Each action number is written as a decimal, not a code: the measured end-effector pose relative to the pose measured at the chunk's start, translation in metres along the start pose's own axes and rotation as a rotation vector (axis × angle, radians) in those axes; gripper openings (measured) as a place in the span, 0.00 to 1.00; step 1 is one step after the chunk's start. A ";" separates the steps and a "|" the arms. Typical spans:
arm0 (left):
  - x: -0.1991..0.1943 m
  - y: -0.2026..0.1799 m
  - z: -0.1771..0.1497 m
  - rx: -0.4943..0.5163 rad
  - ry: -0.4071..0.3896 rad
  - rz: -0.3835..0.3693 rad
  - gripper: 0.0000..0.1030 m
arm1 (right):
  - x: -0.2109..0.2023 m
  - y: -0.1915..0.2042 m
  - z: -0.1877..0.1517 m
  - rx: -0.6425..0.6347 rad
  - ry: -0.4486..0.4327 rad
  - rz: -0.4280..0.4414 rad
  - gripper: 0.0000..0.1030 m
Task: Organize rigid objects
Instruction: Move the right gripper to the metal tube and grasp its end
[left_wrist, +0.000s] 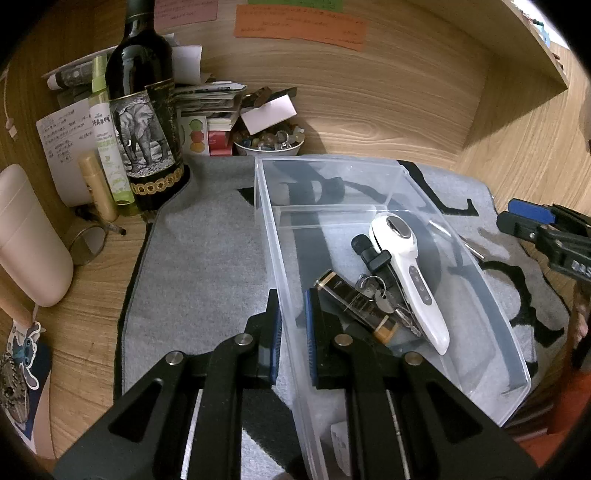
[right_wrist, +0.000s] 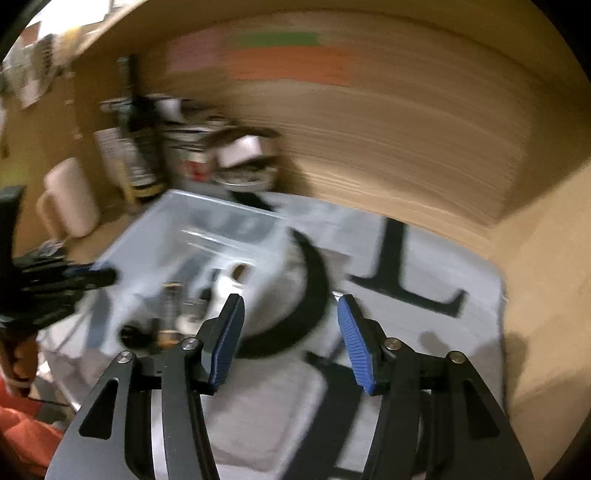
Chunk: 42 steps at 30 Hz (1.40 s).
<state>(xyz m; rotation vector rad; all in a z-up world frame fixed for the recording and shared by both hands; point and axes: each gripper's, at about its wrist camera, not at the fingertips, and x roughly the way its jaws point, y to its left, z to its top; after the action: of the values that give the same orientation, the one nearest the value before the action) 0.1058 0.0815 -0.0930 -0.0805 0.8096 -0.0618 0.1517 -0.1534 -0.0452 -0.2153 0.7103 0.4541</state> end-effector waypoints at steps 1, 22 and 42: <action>0.000 0.000 0.000 0.000 0.000 0.000 0.10 | 0.003 -0.008 -0.001 0.014 0.012 -0.023 0.48; 0.000 0.001 0.000 -0.008 0.004 -0.001 0.10 | 0.107 -0.056 -0.022 0.145 0.241 -0.056 0.19; 0.000 0.002 0.000 -0.009 0.003 -0.001 0.10 | 0.029 -0.025 -0.002 0.071 0.028 -0.053 0.08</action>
<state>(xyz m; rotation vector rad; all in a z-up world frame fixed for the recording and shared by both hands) 0.1052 0.0832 -0.0931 -0.0891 0.8125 -0.0597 0.1814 -0.1672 -0.0650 -0.1736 0.7452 0.3754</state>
